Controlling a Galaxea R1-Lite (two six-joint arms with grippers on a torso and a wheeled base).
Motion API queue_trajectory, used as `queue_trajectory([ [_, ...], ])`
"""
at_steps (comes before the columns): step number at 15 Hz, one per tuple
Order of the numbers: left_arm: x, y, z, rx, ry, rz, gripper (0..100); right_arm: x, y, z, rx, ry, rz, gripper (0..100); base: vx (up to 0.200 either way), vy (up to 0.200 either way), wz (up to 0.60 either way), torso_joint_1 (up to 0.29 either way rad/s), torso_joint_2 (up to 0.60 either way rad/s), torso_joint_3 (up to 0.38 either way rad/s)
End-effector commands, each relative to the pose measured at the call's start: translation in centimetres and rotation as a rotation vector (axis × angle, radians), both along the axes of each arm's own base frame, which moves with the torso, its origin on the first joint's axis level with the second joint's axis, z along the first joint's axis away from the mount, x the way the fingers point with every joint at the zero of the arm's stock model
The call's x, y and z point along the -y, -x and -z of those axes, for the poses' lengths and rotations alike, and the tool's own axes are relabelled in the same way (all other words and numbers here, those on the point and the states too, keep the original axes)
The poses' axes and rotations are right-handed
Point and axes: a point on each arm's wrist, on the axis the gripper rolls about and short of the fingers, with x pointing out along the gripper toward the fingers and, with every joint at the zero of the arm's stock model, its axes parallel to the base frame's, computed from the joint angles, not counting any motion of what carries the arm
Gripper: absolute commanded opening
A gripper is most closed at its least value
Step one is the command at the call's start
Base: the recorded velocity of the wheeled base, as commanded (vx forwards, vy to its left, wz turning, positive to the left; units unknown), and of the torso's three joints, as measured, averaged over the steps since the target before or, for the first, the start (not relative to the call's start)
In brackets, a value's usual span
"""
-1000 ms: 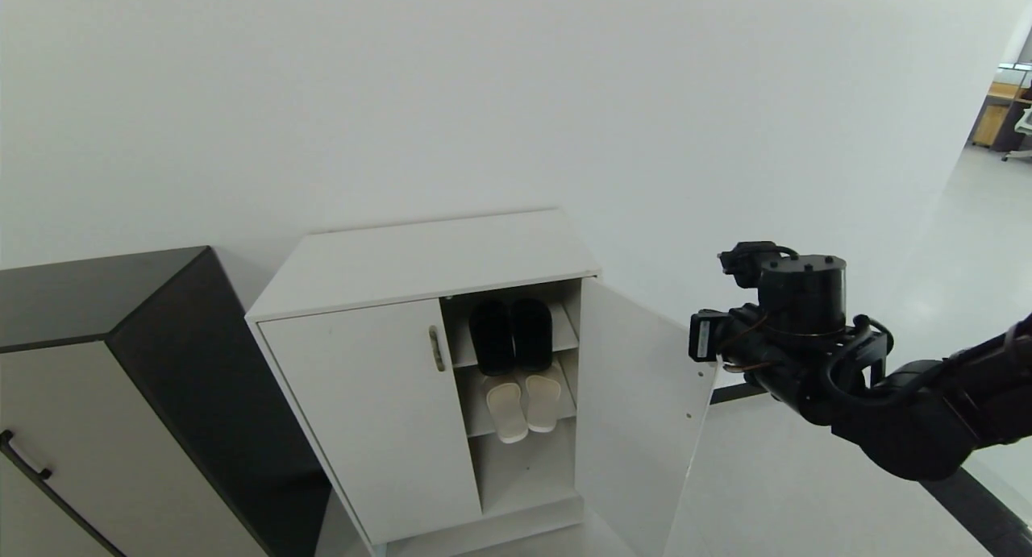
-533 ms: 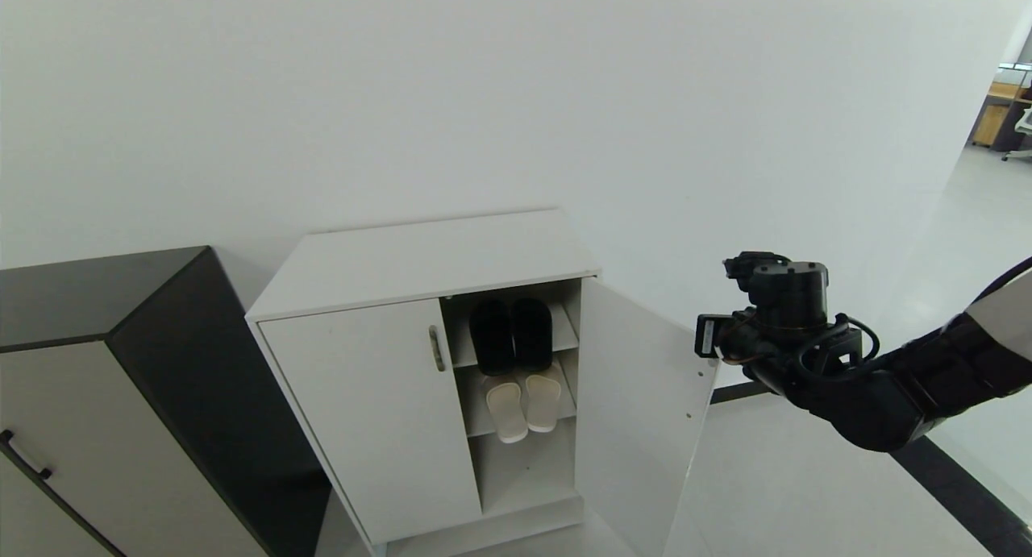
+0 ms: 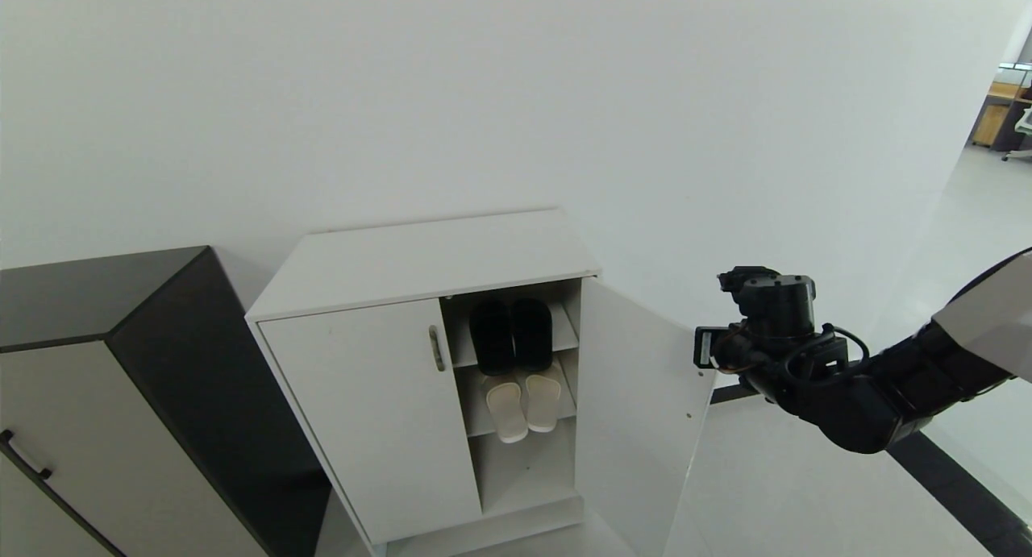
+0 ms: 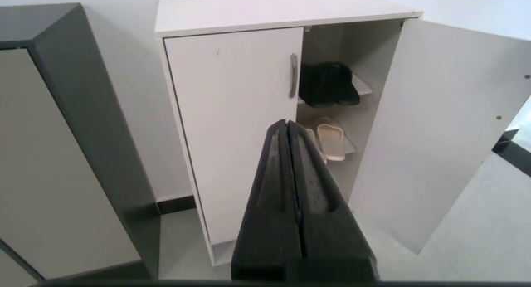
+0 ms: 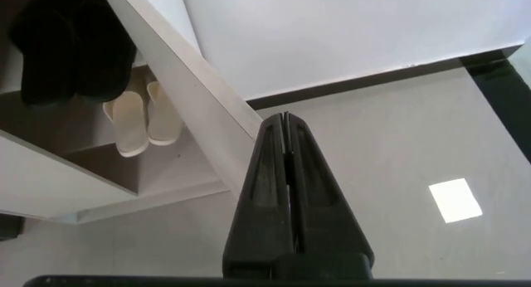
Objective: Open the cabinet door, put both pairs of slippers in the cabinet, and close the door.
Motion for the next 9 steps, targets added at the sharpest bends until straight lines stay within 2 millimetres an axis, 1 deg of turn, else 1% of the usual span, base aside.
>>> queue_trajectory([
  [1,0.0,0.0,0.0,0.000,0.000,0.000,0,0.0,0.0,0.3,-0.009,0.004,0.000,0,0.000,0.000,0.00,0.000,0.00,0.000],
  [4,0.0,0.0,0.0,0.000,0.000,0.000,0,-0.2,0.1,0.4,-0.013,0.006,-0.005,0,0.000,0.000,0.00,0.000,0.00,0.000],
  [7,0.0,0.0,0.0,0.000,0.000,0.000,0,-0.7,0.6,0.5,-0.018,0.012,-0.018,0,0.000,0.000,0.00,0.000,0.00,0.000],
  [9,0.0,0.0,0.0,0.000,0.000,0.000,0,-1.4,1.3,0.7,-0.027,0.021,-0.043,0,0.000,0.000,0.00,0.000,0.00,0.000],
])
